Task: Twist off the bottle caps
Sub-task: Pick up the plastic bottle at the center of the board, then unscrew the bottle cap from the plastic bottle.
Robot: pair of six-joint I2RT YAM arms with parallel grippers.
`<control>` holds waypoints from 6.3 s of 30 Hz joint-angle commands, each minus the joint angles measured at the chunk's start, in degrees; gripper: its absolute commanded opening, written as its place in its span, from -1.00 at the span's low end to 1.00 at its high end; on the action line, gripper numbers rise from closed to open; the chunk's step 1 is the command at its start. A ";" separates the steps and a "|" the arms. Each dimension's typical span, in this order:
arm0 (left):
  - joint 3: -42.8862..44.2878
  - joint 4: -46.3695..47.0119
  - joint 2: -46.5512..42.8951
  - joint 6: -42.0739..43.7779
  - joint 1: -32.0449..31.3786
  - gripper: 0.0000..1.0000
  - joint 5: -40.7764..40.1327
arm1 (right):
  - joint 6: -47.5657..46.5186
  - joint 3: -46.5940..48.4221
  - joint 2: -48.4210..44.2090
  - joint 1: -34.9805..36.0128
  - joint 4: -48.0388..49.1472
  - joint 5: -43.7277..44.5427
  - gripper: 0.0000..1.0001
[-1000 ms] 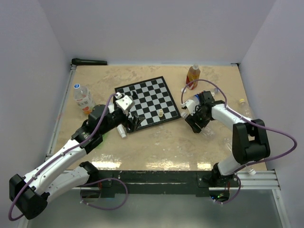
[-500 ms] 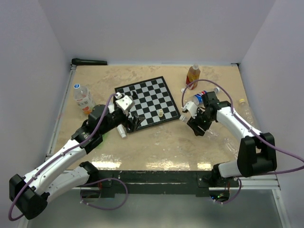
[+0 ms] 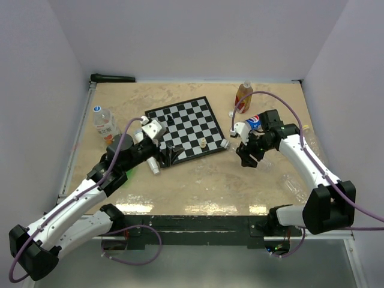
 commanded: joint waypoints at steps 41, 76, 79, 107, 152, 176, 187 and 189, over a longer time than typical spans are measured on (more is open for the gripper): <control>-10.65 56.56 28.01 -57.73 -9.79 0.94 -4.06 | -0.46 2.02 2.89 2.67 9.03 -34.42 -0.66; -11.62 53.05 23.18 -55.44 -9.70 0.94 -9.15 | -0.11 0.43 3.24 4.86 10.35 -32.84 -0.63; -11.79 53.40 23.18 -55.79 -9.79 0.94 -9.33 | -0.11 0.43 3.24 4.95 10.35 -32.67 -0.63; -7.67 54.98 30.20 -60.10 -10.58 0.69 -9.86 | 0.59 0.26 3.68 5.74 11.05 -31.96 -0.61; -0.46 34.51 14.83 -32.94 -5.83 -1.00 -1.68 | -1.25 3.07 9.13 9.35 7.18 -34.34 0.96; 1.21 29.68 13.69 -31.10 -5.22 -1.00 -2.21 | -2.04 4.39 9.40 9.43 5.34 -35.22 -0.13; -3.35 34.15 9.21 -33.20 -4.95 0.73 -2.91 | -2.22 4.83 9.22 9.35 4.63 -37.41 -0.63; -5.37 35.12 6.84 -33.29 -4.95 0.86 -3.35 | -0.12 4.74 9.13 9.17 6.21 -37.41 -0.63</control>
